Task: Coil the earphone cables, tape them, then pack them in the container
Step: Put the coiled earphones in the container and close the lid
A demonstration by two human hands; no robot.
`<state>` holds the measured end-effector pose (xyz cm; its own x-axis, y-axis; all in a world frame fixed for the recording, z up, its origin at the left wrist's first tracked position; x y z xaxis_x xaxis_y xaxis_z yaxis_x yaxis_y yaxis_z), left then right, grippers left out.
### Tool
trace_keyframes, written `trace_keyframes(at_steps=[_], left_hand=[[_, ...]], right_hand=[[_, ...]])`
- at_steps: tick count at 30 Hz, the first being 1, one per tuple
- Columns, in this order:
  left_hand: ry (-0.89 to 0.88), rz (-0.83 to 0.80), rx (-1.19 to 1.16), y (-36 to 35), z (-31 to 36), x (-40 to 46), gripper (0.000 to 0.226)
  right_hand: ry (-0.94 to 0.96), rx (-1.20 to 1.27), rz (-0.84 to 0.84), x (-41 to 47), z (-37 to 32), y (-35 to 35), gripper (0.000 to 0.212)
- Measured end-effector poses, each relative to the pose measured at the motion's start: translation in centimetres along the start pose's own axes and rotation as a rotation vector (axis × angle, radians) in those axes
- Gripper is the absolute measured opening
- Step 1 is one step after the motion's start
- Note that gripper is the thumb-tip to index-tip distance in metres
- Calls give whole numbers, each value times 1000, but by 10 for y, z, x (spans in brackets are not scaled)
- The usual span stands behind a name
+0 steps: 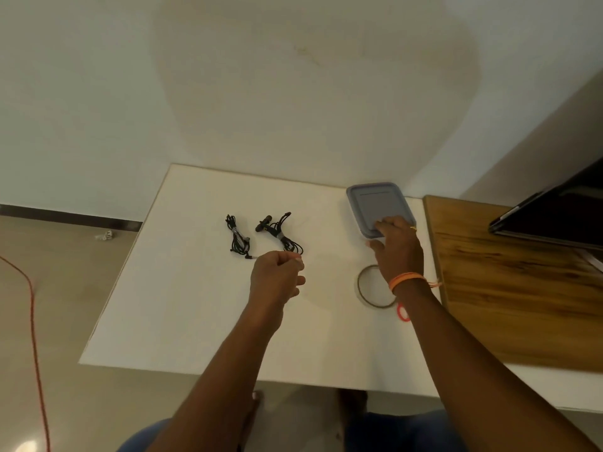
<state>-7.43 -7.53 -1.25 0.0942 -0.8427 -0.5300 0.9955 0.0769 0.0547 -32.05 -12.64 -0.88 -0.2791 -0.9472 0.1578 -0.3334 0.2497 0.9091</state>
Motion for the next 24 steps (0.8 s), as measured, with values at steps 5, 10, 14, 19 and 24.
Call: trace_keyframes(at_steps=[5,10,14,19,24], left_hand=[[-25,-70,24,-7,4,-3,6],[37,-239,-115,-23,7,-13,62],[33,-243,-113,-15,11,-19,77],[58,-272,17,7,-7,-19,39],[58,-293,189,27,-14,-16,39]], right_hand=[[149,19,100,-29,-33,14,25],[302,18,215,-71,-72,41,20],[420,-36,163,-113,-91,40,22],[495,50,49,-139,-105,29,22],[267,221,-30,-128,-90,24,25]])
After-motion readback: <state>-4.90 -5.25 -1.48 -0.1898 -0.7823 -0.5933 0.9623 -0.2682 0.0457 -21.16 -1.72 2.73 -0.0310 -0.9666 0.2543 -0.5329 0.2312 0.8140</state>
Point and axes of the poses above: each hand's wrist, its own x-axis towards the middle knuckle, its own y-axis out of the back of the hand, z = x × y, the point moved 7 cm from there along x, towards the middle knuckle, and after that the axes turned 6 degrees about -y, right-handed, at the moved point
